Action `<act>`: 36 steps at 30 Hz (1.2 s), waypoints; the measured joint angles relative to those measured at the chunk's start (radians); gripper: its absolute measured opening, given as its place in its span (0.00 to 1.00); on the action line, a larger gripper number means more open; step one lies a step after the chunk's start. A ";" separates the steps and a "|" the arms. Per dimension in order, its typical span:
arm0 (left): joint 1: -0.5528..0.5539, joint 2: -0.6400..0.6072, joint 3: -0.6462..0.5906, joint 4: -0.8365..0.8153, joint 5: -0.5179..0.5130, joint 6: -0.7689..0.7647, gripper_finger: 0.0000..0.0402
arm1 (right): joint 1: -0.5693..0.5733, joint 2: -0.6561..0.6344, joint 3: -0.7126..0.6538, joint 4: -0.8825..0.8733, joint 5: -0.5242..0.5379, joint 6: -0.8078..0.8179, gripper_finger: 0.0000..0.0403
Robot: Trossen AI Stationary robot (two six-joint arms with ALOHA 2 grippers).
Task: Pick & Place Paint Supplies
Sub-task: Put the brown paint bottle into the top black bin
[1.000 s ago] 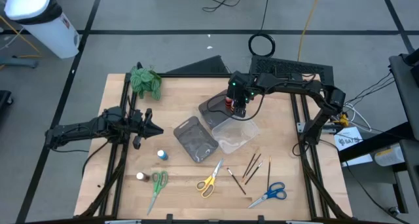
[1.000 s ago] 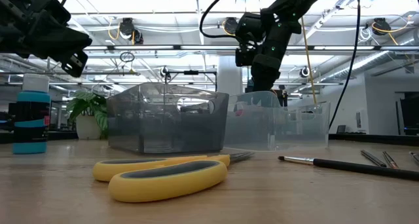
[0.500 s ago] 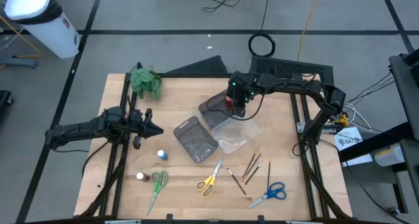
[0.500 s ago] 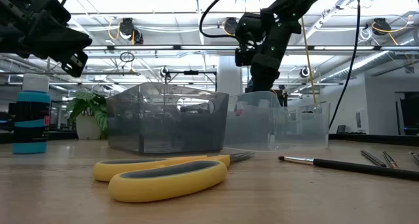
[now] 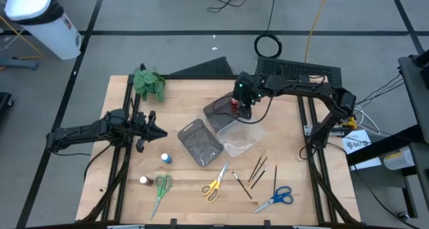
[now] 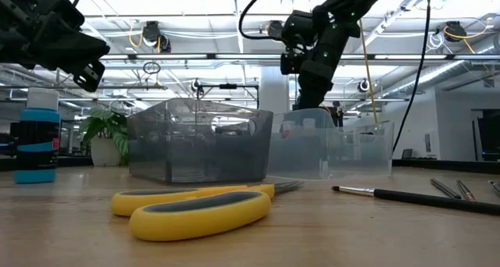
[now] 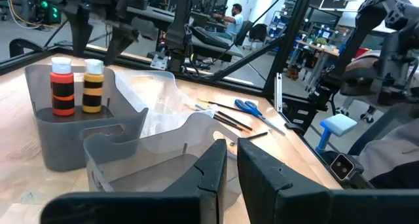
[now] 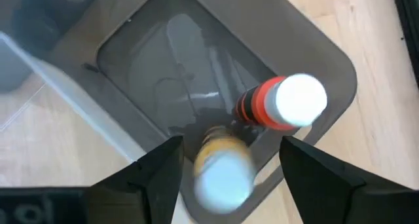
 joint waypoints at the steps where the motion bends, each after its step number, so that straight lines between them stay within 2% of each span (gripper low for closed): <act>1: 0.000 0.000 0.000 0.000 0.000 0.000 0.12 | 0.003 -0.013 0.001 0.006 0.001 0.001 0.59; 7: 0.000 0.000 0.000 0.000 0.000 0.000 0.12 | 0.025 -0.157 0.001 -0.007 0.075 0.027 0.57; 13: 0.000 0.000 0.000 0.000 0.000 0.000 0.12 | 0.069 -0.361 0.002 -0.056 0.069 0.106 0.57; 19: 0.000 0.000 0.000 0.000 0.000 0.000 0.12 | 0.173 -0.502 0.002 -0.067 0.067 0.153 0.57; 28: 0.000 0.000 0.000 0.000 0.000 0.000 0.12 | 0.329 -0.565 0.002 -0.098 0.066 0.192 0.54; 36: 0.000 0.000 0.000 0.000 0.000 0.000 0.12 | 0.402 -0.560 0.002 -0.111 0.069 0.221 0.53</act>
